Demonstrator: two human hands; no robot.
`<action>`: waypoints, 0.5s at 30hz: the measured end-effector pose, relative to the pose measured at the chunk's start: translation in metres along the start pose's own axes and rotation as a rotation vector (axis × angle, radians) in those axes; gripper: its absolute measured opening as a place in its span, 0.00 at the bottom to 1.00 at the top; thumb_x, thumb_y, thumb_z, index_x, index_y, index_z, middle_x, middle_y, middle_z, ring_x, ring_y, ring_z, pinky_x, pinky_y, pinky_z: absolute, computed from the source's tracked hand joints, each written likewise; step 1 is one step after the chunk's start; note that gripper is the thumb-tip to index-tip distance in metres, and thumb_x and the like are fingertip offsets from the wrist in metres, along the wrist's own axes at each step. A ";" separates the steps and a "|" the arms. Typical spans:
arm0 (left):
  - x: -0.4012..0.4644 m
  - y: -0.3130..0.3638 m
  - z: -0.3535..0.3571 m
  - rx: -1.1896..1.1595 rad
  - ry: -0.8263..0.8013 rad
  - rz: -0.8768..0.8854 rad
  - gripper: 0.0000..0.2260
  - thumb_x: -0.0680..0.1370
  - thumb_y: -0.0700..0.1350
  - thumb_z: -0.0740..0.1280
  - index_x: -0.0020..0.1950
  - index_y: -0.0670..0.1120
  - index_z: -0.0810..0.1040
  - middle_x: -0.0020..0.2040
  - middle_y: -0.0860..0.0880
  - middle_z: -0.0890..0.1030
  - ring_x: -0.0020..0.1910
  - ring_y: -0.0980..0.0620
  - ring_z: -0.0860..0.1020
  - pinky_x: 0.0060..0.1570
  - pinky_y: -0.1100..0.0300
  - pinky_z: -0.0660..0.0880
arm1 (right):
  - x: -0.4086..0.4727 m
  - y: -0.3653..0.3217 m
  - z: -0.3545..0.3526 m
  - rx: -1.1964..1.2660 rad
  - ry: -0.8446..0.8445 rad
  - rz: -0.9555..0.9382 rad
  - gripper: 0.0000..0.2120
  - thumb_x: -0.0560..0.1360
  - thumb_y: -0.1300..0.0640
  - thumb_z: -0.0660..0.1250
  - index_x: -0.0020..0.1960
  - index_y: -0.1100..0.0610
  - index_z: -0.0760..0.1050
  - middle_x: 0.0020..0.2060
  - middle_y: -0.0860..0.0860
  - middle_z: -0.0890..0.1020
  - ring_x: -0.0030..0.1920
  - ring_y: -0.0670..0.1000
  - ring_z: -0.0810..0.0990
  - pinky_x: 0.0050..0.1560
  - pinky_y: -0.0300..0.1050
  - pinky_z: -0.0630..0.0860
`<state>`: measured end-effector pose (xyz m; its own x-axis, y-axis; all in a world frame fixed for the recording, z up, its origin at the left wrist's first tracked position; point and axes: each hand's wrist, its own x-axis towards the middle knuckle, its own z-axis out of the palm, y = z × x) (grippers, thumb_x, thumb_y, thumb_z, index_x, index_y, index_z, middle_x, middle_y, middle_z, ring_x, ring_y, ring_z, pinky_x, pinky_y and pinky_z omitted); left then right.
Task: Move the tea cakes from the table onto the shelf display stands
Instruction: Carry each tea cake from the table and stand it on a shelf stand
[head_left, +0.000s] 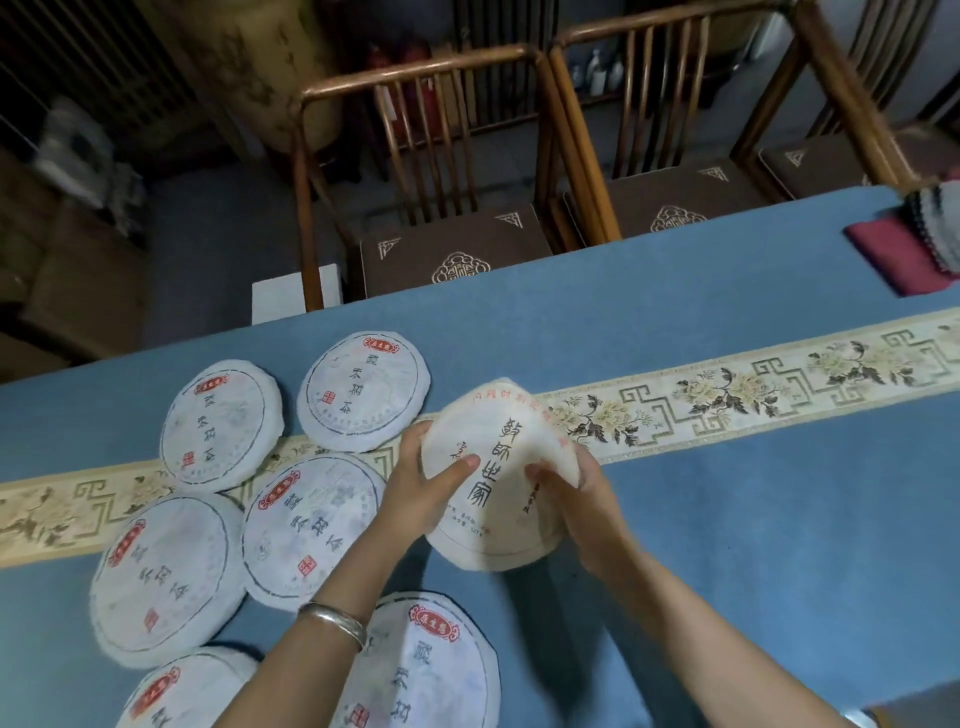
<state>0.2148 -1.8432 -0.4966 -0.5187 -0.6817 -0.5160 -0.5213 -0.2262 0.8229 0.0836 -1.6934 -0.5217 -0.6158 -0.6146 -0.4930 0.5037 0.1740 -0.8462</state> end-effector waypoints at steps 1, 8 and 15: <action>-0.008 0.003 -0.001 -0.038 0.017 0.008 0.31 0.64 0.59 0.76 0.63 0.61 0.68 0.59 0.57 0.78 0.60 0.51 0.77 0.59 0.51 0.76 | -0.003 -0.007 0.000 -0.025 -0.010 -0.009 0.17 0.72 0.59 0.73 0.59 0.52 0.76 0.51 0.51 0.85 0.50 0.51 0.83 0.45 0.46 0.81; -0.071 0.032 -0.015 -0.378 0.101 0.132 0.24 0.65 0.59 0.77 0.57 0.62 0.73 0.60 0.45 0.81 0.59 0.44 0.80 0.60 0.39 0.76 | -0.034 -0.071 0.002 -0.086 -0.175 -0.090 0.25 0.64 0.55 0.75 0.60 0.56 0.77 0.53 0.55 0.86 0.53 0.55 0.84 0.51 0.51 0.81; -0.132 0.055 -0.029 -0.506 0.149 0.269 0.18 0.62 0.49 0.80 0.50 0.56 0.85 0.51 0.48 0.86 0.50 0.50 0.85 0.42 0.59 0.81 | -0.067 -0.132 0.028 -0.211 -0.337 -0.158 0.14 0.57 0.49 0.75 0.41 0.54 0.83 0.39 0.53 0.87 0.38 0.51 0.84 0.35 0.39 0.78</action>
<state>0.2745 -1.7863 -0.3765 -0.4677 -0.8435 -0.2642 0.0226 -0.3103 0.9504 0.0759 -1.6967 -0.3714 -0.4257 -0.8571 -0.2901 0.2625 0.1898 -0.9461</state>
